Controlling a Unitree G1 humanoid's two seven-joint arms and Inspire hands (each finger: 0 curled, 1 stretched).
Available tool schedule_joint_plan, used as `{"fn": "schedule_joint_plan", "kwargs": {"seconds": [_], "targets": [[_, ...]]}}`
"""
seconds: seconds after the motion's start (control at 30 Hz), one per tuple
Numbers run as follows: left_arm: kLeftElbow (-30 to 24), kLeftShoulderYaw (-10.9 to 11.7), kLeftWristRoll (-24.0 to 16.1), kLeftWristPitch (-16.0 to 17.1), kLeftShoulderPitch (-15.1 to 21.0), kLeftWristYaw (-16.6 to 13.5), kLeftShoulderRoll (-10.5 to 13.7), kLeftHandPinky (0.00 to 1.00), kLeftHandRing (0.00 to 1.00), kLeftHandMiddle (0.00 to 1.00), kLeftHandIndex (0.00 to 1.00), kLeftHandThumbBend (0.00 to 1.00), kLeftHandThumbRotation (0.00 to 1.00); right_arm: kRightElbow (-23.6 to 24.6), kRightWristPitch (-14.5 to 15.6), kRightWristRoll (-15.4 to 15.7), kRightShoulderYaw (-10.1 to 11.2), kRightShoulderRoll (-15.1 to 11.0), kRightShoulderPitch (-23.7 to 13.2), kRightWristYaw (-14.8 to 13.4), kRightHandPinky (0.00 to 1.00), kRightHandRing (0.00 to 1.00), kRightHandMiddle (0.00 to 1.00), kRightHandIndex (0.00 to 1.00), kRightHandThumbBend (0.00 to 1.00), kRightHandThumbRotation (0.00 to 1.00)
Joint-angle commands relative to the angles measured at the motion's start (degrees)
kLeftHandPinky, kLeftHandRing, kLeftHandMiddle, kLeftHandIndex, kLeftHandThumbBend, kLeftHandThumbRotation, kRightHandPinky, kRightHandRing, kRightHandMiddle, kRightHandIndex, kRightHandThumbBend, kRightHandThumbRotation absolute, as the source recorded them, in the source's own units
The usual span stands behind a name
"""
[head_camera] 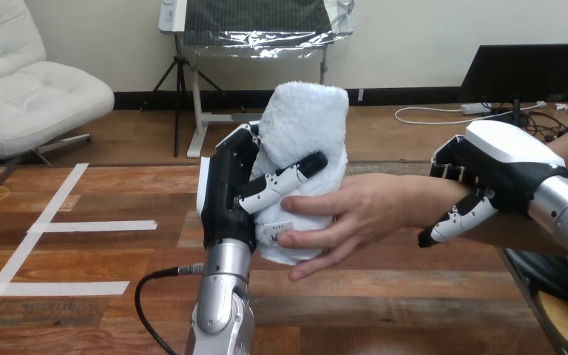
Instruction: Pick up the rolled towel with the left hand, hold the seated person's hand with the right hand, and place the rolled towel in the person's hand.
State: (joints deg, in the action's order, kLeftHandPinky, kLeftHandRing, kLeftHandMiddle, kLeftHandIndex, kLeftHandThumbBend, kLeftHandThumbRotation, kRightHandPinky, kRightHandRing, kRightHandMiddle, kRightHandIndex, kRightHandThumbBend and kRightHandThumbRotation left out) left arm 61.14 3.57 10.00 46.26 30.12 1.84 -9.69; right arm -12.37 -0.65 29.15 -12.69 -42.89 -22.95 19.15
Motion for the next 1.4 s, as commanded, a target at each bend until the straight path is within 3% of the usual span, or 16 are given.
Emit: {"fn": "schedule_joint_plan", "kwargs": {"seconds": [0.0, 0.33, 0.77, 1.17, 1.37], "targets": [[0.87, 0.21, -0.39, 3.45, 8.56, 0.59, -6.39, 0.26, 0.31, 0.37, 0.43, 0.63, 0.0, -0.41, 2.79, -1.05, 2.45, 1.36, -2.32, -0.13, 0.29, 0.34, 0.4, 0.41, 0.93, 0.23], [2.25, -1.47, -2.83, 4.65, 8.33, -2.18, -7.19, 0.27, 0.32, 0.37, 0.43, 0.63, 0.0, -0.02, 2.83, -1.21, 2.56, 1.52, -2.29, 0.06, 0.29, 0.34, 0.4, 0.41, 0.93, 0.23], [1.68, -1.78, -2.87, 4.91, 7.96, -2.02, -8.18, 0.26, 0.31, 0.37, 0.43, 0.64, 0.0, -0.86, 2.07, -1.02, 2.25, 1.59, -2.35, -0.28, 0.31, 0.36, 0.41, 0.41, 0.93, 0.21], [0.42, -2.09, -2.47, 3.9, 7.47, -1.13, -7.3, 0.27, 0.32, 0.37, 0.43, 0.64, 0.0, -0.97, 1.75, -1.54, 2.42, 1.5, -2.02, 0.0, 0.32, 0.37, 0.41, 0.41, 0.93, 0.21], [-0.22, -1.61, -0.45, 2.43, 7.21, 2.09, -6.84, 0.28, 0.34, 0.4, 0.44, 0.63, 0.0, -0.83, 1.66, -1.88, 2.53, 1.19, -1.84, 0.59, 0.33, 0.38, 0.42, 0.41, 0.93, 0.21]]}}
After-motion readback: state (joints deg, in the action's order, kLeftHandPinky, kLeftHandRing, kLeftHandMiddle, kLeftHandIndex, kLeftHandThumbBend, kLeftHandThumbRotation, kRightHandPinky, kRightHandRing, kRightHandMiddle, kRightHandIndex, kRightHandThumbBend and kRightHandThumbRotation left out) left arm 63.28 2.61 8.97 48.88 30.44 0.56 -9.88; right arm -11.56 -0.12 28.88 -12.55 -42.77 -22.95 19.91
